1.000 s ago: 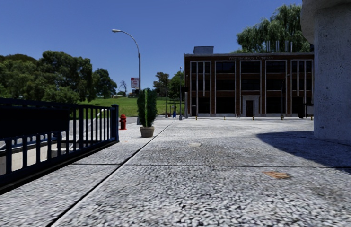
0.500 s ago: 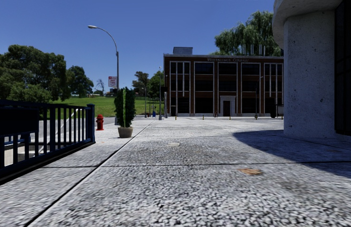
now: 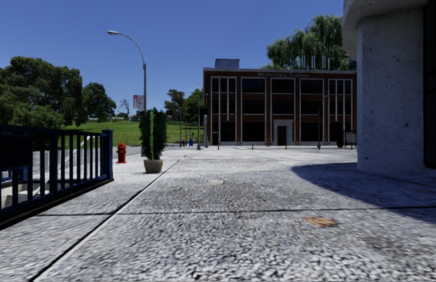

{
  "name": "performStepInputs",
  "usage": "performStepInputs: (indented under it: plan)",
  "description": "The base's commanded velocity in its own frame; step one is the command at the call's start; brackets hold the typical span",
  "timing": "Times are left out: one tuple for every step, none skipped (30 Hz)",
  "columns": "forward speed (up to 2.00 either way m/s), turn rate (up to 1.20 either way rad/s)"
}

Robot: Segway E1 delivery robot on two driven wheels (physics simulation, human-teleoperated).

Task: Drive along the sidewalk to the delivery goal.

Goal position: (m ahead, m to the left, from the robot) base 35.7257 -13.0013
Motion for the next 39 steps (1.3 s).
performStepInputs:
  plan:
    - [2.00,0.00]
    - [2.00,0.00]
    - [2.00,0.00]
    - [2.00,0.00]
    - [2.00,0.00]
    - [2.00,0.00]
    - [2.00,0.00]
    - [2.00,0.00]
    - [2.00,0.00]
    - [2.00,0.00]
    - [2.00,0.00]
    - [2.00,0.00]
    - [2.00,0.00]
    - [2.00,0.00]
    - [2.00,0.00]
    - [2.00,0.00]
    - [2.00,0.00]
    - [2.00,0.00]
    - [2.00,0.00]
    - [2.00,0.00]
    - [2.00,0.00]
    - [2.00,0.00]
    - [2.00,0.00]
    - [2.00,0.00]
    - [2.00,0.00]
    - [2.00,0.00]
    - [2.00,0.00]
    - [2.00,0.00]
    - [2.00,0.00]
    - [2.00,0.00]
    - [2.00,0.00]
    - [2.00,0.00]
    - [2.00,0.00]
    - [2.00,0.00]
    - [2.00,0.00]
    - [2.00,0.00]
    - [2.00,0.00]
    - [2.00,0.00]
    - [2.00,-0.15]
